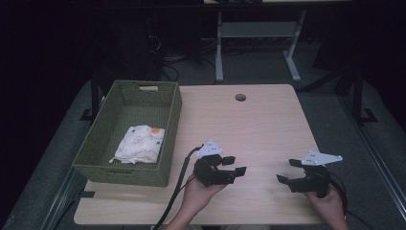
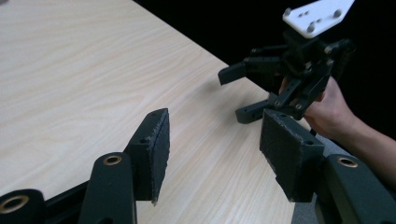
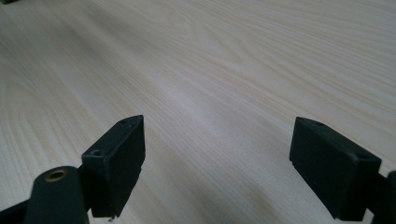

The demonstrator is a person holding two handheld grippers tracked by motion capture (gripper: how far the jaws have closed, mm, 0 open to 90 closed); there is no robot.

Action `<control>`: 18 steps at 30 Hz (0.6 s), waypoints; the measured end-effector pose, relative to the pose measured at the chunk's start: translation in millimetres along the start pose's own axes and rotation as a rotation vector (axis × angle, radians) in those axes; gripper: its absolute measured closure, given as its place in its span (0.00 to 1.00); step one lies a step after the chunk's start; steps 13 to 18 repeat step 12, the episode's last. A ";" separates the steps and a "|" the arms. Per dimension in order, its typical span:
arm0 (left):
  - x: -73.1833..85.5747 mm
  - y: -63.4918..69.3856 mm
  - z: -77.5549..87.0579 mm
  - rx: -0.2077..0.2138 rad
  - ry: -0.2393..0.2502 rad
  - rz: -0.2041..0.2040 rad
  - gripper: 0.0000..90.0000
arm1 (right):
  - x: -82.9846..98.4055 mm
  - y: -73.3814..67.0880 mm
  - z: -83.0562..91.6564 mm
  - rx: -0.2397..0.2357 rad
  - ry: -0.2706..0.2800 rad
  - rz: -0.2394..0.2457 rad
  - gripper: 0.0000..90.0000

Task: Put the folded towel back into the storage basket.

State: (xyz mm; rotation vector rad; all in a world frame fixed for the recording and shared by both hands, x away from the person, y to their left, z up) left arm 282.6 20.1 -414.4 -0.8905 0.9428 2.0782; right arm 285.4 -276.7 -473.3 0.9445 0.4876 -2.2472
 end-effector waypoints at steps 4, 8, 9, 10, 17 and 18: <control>11.4 -4.7 -7.2 0.000 -0.012 0.028 0.46 | 1.0 0.5 0.3 0.002 -0.002 -0.001 0.20; 21.3 -7.5 -11.3 0.004 -0.007 0.050 0.45 | 1.4 0.2 -0.5 0.000 -0.006 -0.001 0.20; 23.0 -7.7 -12.2 0.006 -0.011 0.049 0.45 | 1.6 0.0 -0.9 -0.001 -0.008 -0.001 0.20; 24.5 -7.7 -13.2 0.006 -0.012 0.052 0.45 | 1.7 0.1 -1.1 0.000 -0.008 0.000 0.20; 28.2 -8.1 -15.3 0.010 -0.017 0.056 0.44 | 1.9 0.4 -1.5 0.000 -0.009 0.001 0.20; 28.2 -8.1 -15.3 0.010 -0.017 0.056 0.44 | 1.9 0.4 -1.5 0.000 -0.009 0.001 0.20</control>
Point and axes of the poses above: each handheld gripper's, and its own axes: z roughly backward along the jaws, x roughly out of its underside, y roughly to its right, the point moved 3 cm from there along -z, roughly forward along the jaws, and after that the axes turned 4 degrees about -y, right-handed, at the moved point
